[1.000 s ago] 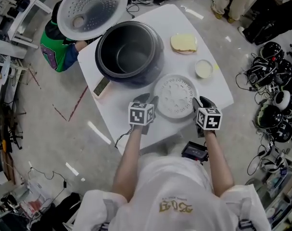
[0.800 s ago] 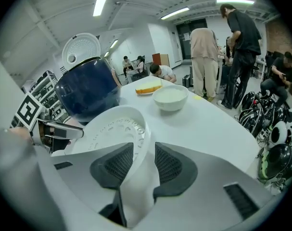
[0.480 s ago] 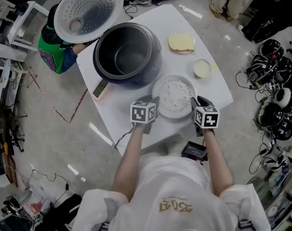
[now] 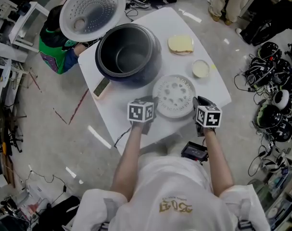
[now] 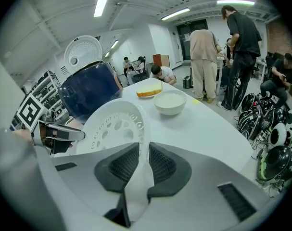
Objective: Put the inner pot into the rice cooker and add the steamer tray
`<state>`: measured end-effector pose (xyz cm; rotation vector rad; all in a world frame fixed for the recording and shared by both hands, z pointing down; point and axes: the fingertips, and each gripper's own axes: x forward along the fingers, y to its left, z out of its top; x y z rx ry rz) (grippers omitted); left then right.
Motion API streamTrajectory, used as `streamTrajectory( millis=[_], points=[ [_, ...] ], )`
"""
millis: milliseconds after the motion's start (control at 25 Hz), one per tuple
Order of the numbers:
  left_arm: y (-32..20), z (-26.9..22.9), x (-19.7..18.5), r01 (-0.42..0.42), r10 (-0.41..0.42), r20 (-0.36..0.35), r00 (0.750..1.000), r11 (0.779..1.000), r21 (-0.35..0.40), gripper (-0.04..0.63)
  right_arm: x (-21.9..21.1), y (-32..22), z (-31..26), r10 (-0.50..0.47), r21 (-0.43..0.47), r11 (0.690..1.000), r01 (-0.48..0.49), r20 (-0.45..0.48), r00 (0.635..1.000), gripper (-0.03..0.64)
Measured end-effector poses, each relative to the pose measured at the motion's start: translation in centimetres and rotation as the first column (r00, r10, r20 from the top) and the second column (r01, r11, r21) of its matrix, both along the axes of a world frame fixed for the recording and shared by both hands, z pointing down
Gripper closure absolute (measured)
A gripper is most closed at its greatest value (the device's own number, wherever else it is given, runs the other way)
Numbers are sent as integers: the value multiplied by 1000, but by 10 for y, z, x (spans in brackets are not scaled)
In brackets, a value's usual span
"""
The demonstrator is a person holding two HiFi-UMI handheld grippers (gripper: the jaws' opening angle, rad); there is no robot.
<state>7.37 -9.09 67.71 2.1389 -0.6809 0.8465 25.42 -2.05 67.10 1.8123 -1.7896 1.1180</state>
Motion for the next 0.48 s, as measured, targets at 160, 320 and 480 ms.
streamTrajectory(
  millis=[160, 320, 480],
  points=[
    [4, -12, -2, 1, -1, -14, 1000, 1000, 18, 515, 0, 4, -13, 9, 28, 1000, -9, 1, 1000, 546],
    [7, -27, -6, 12, -10, -46, 999, 999, 37, 521, -3, 7, -26, 24, 57, 998, -24, 5, 1000, 549],
    [9, -47, -13, 28, -22, -78, 997, 997, 67, 528, -10, 9, -42, 36, 96, 995, -35, -1, 999, 551]
  ],
)
